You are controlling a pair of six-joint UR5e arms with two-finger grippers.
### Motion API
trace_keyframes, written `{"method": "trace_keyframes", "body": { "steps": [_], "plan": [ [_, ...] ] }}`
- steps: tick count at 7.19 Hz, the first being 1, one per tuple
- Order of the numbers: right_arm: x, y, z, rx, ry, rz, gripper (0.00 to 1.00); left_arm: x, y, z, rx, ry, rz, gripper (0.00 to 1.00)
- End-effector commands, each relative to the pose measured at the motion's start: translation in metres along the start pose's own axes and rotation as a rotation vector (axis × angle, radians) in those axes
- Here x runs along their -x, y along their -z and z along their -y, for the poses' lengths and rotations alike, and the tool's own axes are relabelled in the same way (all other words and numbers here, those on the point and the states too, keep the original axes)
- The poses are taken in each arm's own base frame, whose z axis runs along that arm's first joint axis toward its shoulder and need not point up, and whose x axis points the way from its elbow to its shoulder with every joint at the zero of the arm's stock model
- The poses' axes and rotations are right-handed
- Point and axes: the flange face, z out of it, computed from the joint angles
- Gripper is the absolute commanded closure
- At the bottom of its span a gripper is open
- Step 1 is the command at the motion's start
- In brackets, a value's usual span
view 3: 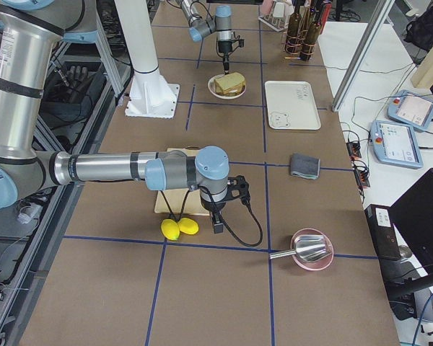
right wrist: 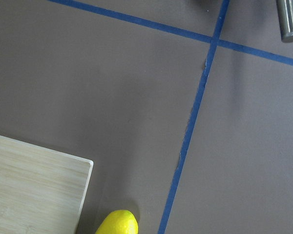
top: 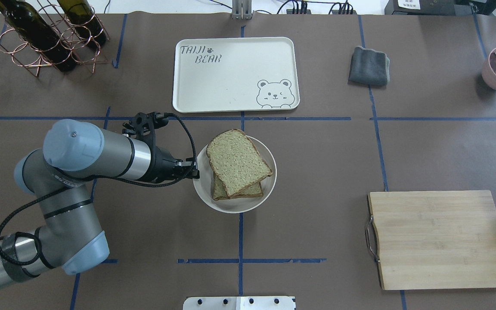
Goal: Make sandwich and place on tray
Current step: 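Carry the plate with the left gripper onto the white tray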
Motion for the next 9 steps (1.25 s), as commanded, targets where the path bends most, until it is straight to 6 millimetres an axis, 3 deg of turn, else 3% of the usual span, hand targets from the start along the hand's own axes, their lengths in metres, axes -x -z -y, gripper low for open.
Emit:
{"method": "trace_keyframes", "body": {
  "steps": [1,6,7,9],
  "plan": [
    [-0.001,-0.001,0.000,0.001,-0.001,-0.001,0.00,-0.015,0.010,0.070,-0.061,-0.034,0.005,1.00],
    [-0.001,-0.001,0.000,0.001,-0.001,-0.001,0.00,-0.062,-0.045,0.233,-0.061,-0.052,0.124,1.00],
    [-0.001,-0.001,0.000,0.002,-0.001,-0.003,0.00,-0.059,-0.052,0.258,-0.032,-0.037,0.151,1.00],
    [-0.002,-0.001,0.000,0.003,-0.001,-0.005,0.00,-0.049,-0.072,0.282,-0.029,-0.029,0.174,1.00]
  ]
}}
